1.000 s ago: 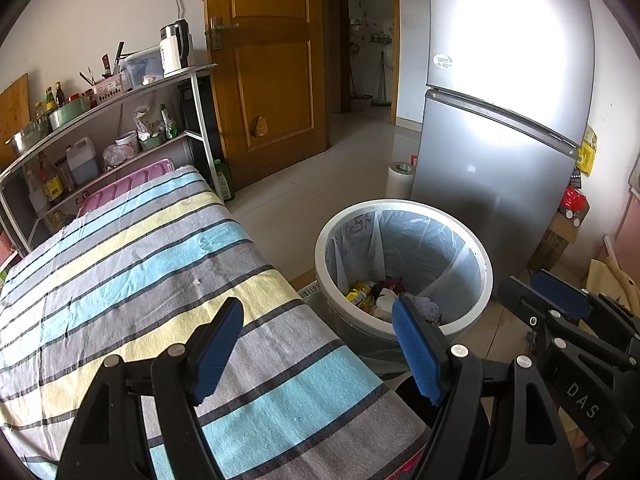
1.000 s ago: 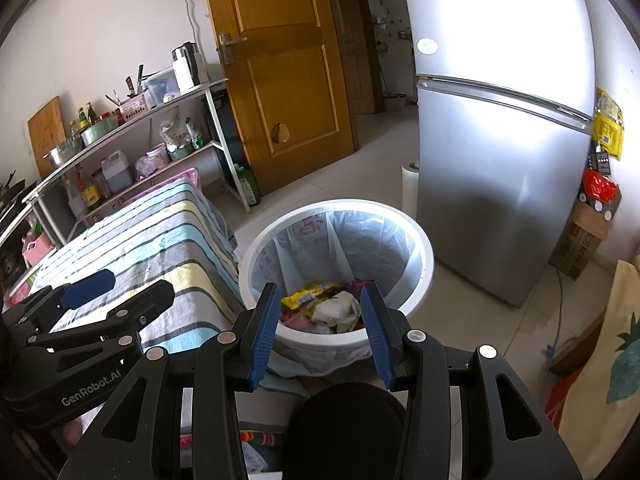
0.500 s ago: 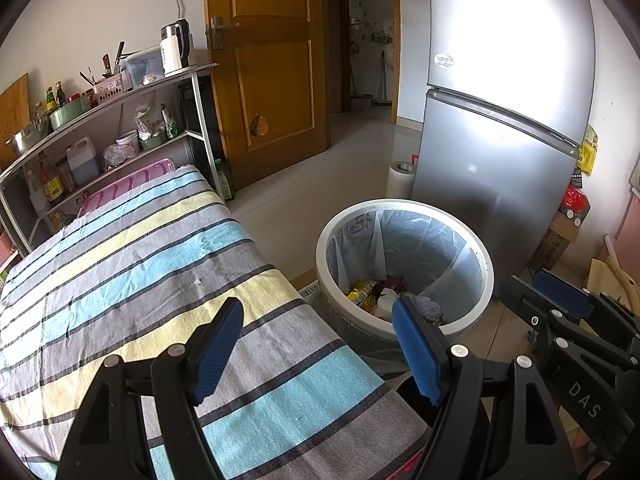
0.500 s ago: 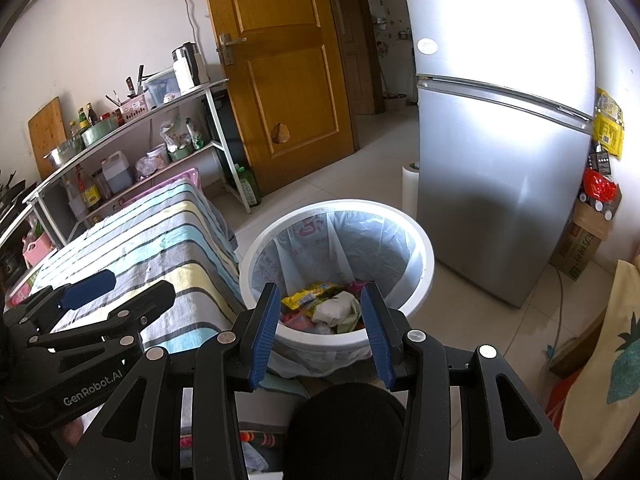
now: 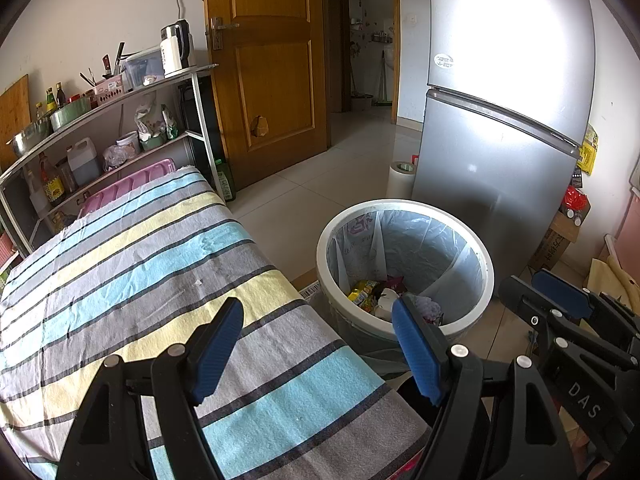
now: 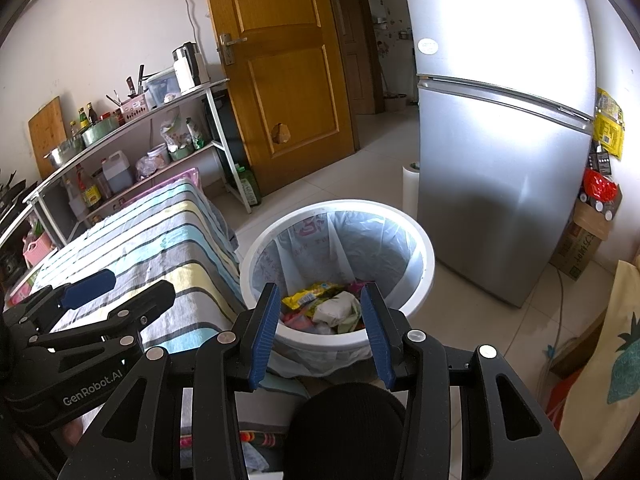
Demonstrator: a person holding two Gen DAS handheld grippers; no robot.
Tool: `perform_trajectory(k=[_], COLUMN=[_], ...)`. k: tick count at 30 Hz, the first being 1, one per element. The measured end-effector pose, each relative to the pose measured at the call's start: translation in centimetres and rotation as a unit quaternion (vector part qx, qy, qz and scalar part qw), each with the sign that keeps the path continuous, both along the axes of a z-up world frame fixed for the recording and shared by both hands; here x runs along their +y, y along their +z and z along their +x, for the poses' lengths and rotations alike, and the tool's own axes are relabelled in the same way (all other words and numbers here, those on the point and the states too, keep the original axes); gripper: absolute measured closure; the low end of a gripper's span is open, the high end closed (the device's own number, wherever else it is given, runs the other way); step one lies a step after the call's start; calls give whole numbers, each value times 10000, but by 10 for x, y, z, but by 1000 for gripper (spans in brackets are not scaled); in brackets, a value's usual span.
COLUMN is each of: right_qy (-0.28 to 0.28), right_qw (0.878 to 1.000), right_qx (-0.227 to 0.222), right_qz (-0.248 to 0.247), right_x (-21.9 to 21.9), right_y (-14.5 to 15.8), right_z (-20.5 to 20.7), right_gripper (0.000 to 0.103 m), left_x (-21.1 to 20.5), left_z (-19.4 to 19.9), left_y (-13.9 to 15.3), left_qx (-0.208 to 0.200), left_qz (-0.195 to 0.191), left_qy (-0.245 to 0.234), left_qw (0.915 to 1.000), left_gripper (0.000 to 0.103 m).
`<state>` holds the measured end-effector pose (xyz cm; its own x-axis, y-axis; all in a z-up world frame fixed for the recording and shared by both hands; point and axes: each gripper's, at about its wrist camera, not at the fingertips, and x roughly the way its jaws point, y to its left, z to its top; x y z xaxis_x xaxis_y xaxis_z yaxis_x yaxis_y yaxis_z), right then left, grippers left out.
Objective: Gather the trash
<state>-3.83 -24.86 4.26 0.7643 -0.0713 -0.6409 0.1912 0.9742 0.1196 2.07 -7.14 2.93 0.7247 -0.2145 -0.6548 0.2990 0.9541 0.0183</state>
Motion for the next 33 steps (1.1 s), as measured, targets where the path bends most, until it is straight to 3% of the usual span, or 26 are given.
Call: perform_trajectory(k=[33], right_qy=[18], right_qw=[10000], right_qx=[28], right_qz=[-9], right_x=[7], right_y=[2], right_z=[1], right_gripper=[60], left_x=[3], left_z=[1], left_y=[1], left_qx=[29], left_qz=[-5], left_qy=[-28], left_qw=[10000], left_gripper=[25])
